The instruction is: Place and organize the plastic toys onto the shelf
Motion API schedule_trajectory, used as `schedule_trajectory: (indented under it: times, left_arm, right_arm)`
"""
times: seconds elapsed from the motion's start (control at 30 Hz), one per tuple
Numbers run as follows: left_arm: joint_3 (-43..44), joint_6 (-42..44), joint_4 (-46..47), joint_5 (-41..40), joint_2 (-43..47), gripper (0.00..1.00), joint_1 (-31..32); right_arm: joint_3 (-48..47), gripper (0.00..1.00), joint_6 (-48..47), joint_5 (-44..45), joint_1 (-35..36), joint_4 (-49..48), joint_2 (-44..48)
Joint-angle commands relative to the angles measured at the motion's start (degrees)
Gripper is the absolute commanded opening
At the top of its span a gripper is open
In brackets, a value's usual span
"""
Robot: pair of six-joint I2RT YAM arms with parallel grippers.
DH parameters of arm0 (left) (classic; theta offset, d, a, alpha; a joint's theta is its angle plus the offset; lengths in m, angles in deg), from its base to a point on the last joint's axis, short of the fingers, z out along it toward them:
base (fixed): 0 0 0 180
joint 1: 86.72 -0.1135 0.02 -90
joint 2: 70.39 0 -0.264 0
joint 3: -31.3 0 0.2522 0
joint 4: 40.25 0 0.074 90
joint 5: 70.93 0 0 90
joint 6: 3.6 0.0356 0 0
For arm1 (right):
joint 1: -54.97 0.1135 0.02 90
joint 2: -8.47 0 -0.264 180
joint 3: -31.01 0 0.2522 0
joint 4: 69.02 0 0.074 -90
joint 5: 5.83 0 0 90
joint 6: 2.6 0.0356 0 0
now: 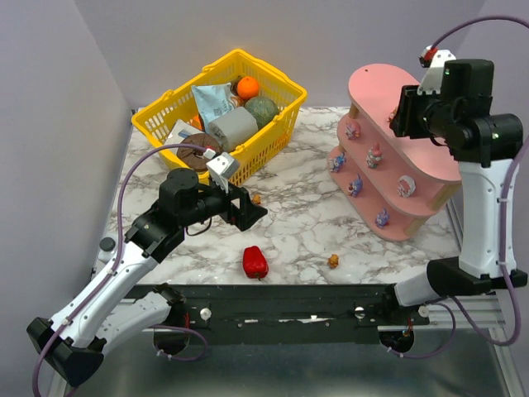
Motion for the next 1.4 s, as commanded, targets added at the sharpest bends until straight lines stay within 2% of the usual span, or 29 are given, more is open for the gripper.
schedule_trajectory:
  times: [0.0, 0.07, 0.17, 0.33, 0.47, 0.63, 0.7, 0.83, 1.0, 1.2, 1.37]
  left_arm:
    - [0.2, -0.5, 1.1, 0.7, -0.6, 0.99, -0.3]
    - [0.3, -0.6, 1.6, 0.4, -1.0, 0.99, -0.3]
    - [0.6, -0.6, 2.0, 0.1, -1.5, 0.99, -0.3]
    - [1.0, -1.0, 2.5, -1.0, -2.2, 0.99, -0.3]
    - [0.8, -1.3, 2.9, -2.0, -2.4, 0.99, -0.3]
    - [1.0, -1.3, 3.2, -2.6, -2.8, 0.99, -0.3]
    - [0.7, -1.5, 3.3, -2.5, -2.9, 0.99, -0.3]
    - [0.5, -1.7, 3.4, -2.0, -3.1, 0.99, -0.3]
    - [0.4, -1.8, 3.4, -2.0, -3.1, 0.99, -0.4]
    - [-0.5, -2.1, 3.5, -2.3, -2.5, 0.99, -0.4]
    - [-0.9, -2.5, 4.0, -2.1, -2.4, 0.99, -0.4]
  right_arm:
    - [4.3, 0.49, 2.5, -11.0, 1.4, -5.4, 8.4]
    - [6.7, 0.49, 1.9, -14.5, 2.5, -6.2, 10.6]
    - [12.1, 0.49, -0.3, -15.7, 7.7, -7.2, 13.0]
    - [24.4, 0.49, -1.0, -11.5, 20.6, -8.0, 15.4]
    - [40.5, 0.49, -1.1, -9.2, 27.4, -12.4, 19.4]
    - [62.1, 0.59, -0.5, -8.3, 33.7, -17.4, 23.7]
    - [66.7, 0.61, 0.4, -6.9, 34.6, -18.3, 24.3]
    - [70.4, 0.64, 2.2, -6.8, 34.8, -23.0, 24.8]
    - [71.2, 0.64, 8.1, -6.6, 34.8, -23.5, 19.4]
    - [73.8, 0.64, 18.3, -1.2, 34.9, -27.4, 19.3]
    - [79.3, 0.64, 23.3, 0.7, 34.9, -28.9, 19.0]
